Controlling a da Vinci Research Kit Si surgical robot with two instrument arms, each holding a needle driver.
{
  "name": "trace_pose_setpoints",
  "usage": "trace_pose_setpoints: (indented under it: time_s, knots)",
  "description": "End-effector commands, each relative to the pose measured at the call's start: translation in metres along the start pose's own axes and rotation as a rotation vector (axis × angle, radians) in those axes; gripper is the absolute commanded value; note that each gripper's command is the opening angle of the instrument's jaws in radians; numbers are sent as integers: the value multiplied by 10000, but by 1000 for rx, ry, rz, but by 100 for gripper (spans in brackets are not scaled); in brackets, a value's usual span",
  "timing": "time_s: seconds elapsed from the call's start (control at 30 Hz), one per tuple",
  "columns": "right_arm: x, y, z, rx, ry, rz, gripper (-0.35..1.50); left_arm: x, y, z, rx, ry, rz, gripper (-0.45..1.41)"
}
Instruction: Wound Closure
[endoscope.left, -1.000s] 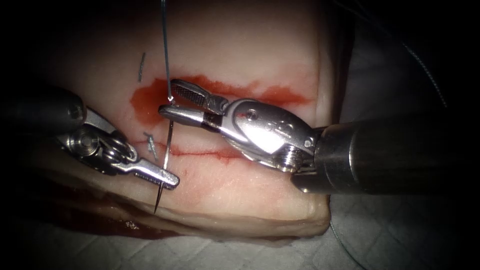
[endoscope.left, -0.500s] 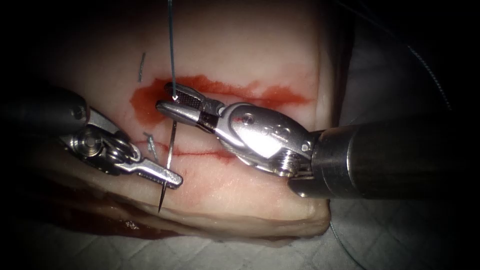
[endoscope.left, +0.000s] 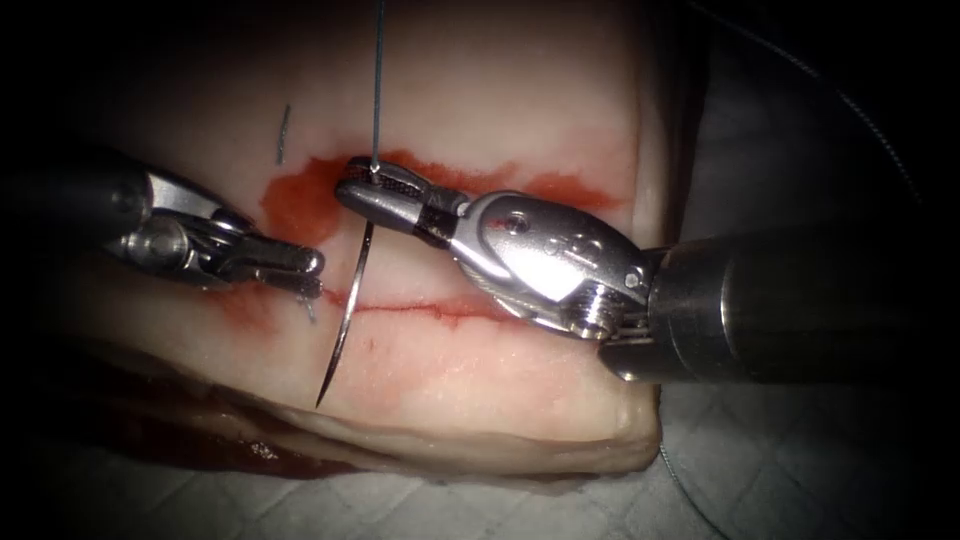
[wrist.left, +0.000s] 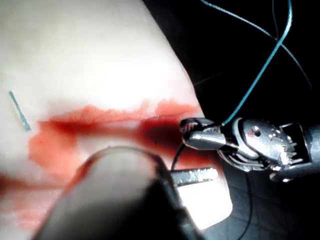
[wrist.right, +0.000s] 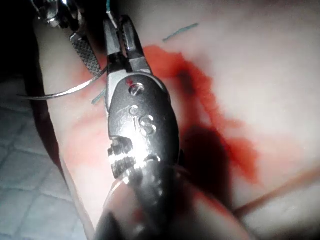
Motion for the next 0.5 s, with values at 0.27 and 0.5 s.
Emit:
trace_pose_setpoints:
  time_s: [0.27,0.5]
  knots:
    - [-18,-59,-18,50,-81,-456,-35,-11,-9,-49,-48,-196,395,-3]
    - [-22,-46,0,67,-75,-545,-35,24,37,-24,-168,60,560,-45]
